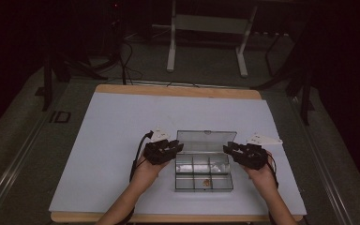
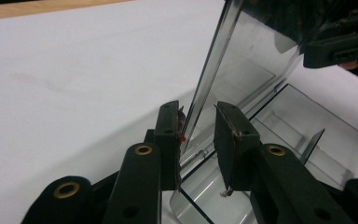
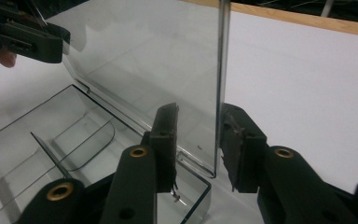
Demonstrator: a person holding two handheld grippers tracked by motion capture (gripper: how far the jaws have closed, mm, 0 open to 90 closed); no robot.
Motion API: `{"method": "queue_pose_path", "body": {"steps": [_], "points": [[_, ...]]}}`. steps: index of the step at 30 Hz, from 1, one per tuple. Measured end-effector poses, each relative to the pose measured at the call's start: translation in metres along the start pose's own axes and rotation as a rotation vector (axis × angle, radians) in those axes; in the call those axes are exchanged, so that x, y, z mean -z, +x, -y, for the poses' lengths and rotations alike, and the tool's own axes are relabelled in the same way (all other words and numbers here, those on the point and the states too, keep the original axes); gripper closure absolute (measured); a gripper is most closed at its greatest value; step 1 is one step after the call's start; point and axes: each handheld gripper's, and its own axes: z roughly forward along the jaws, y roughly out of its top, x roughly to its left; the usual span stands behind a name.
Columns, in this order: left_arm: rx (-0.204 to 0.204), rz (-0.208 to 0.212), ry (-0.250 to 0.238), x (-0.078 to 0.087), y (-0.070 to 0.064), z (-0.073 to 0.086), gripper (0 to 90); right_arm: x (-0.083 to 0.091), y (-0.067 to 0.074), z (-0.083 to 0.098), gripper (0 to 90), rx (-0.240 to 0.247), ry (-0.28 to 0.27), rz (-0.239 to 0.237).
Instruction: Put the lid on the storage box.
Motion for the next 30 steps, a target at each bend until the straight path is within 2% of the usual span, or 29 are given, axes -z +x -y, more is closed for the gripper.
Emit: {"method": "queue_pose_path", "body": {"steps": [16,30], "points": [[-0.035,-0.005,-0.003,0.011,-0.006,0.01,71.4,0.01,0.002,0.006,69.6,0.016,0.015,-0.017],[-0.039,0.009,0.009,0.016,-0.01,0.02,72.9,0.015,0.004,0.013,68.8,0.024,0.039,-0.043]]}}
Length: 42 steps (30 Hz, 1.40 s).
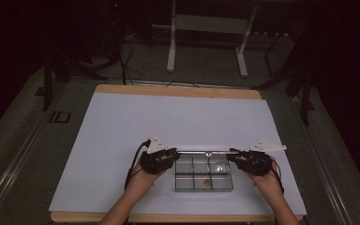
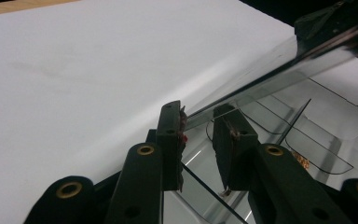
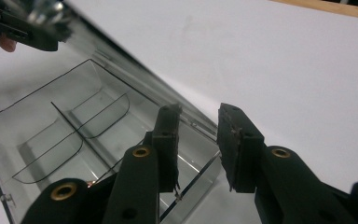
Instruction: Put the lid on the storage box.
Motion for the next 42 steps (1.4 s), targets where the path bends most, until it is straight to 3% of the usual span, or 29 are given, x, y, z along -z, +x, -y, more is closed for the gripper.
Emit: {"method": "queue_pose_path", "body": {"steps": [12,25,42], "points": [[-0.003,0.008,0.013,0.001,-0.001,0.006,72.8,0.001,-0.003,0.012,68.1,-0.012,0.039,-0.012],[0.001,0.018,0.031,0.003,-0.003,0.013,72.8,0.008,-0.007,0.018,66.0,-0.049,0.022,-0.02],[0.014,0.004,0.06,0.007,0.0,0.026,71.3,0.007,-0.006,0.029,63.4,-0.056,0.049,-0.013]]}}
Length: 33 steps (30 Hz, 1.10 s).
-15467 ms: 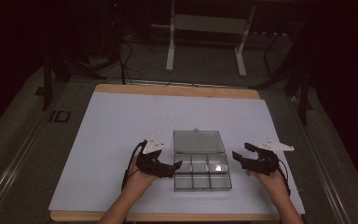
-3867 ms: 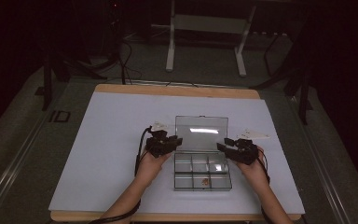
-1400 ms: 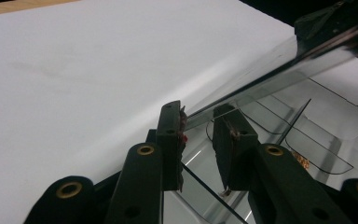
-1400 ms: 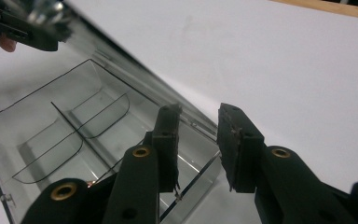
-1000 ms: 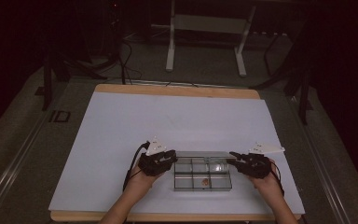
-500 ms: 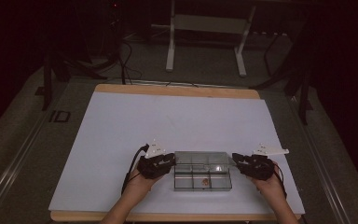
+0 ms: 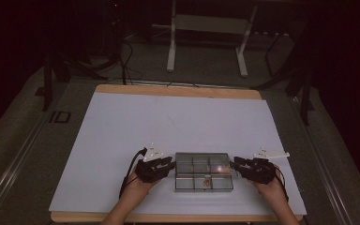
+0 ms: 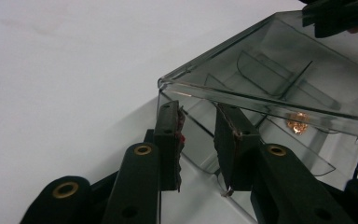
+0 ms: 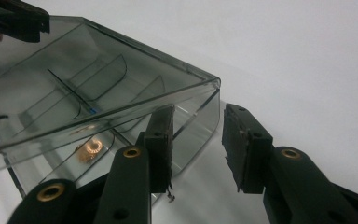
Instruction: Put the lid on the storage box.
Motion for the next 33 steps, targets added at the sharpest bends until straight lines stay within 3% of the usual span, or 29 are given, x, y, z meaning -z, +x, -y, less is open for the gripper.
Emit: {"method": "queue_pose_path", "body": {"steps": [8,18,22,25,30,33], "points": [[-0.002,-0.003,0.013,-0.002,0.001,0.004,71.3,-0.001,0.0,0.003,63.4,0.004,0.016,0.005],[0.034,-0.006,0.004,-0.005,0.013,0.014,68.1,0.0,-0.006,0.009,59.3,0.006,0.023,0.051],[0.054,0.0,0.0,-0.005,0.017,0.015,59.6,0.0,-0.01,0.01,52.3,0.004,0.024,0.072],[0.106,0.028,-0.002,-0.003,0.021,0.014,48.3,0.001,-0.012,0.009,45.9,0.003,0.017,0.087],[0.11,0.017,-0.009,-0.002,0.023,0.015,35.0,0.004,-0.015,0.01,35.7,0.01,0.012,0.124],[0.104,0.045,-0.015,-0.001,0.025,0.015,24.2,0.005,-0.016,0.011,29.6,0.009,0.014,0.139]]}}
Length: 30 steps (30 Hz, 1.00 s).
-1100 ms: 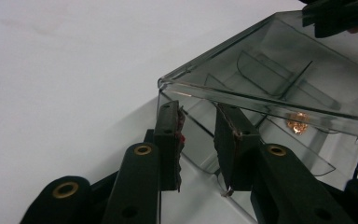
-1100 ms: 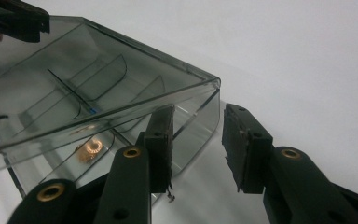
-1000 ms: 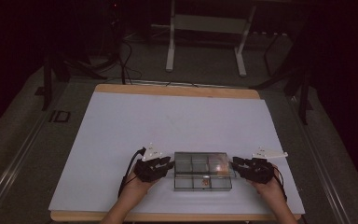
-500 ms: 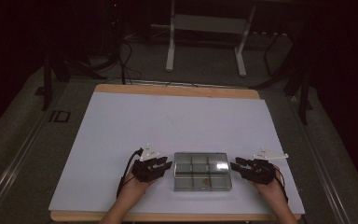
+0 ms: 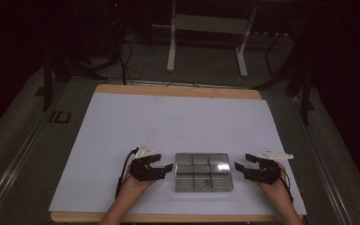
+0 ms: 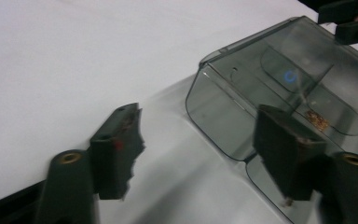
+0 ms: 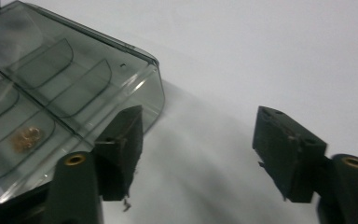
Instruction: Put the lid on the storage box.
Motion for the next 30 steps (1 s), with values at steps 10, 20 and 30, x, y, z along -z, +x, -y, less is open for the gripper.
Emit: {"method": "queue_pose_path", "body": {"steps": [10,20,30], "points": [[-0.001,-0.028,-0.013,0.0024,0.0079,0.0007,2.4,0.005,-0.0051,0.0005,16.1,-0.002,-0.034,-0.01],[-0.078,-0.079,-0.055,0.0022,0.0047,0.0026,2.4,0.0038,-0.0047,0.005,14.7,0.027,-0.037,-0.01],[-0.116,-0.087,-0.066,0.0088,0.0043,0.0009,2.4,0.0064,-0.0074,0.0086,14.7,0.025,-0.048,-0.004]]}}
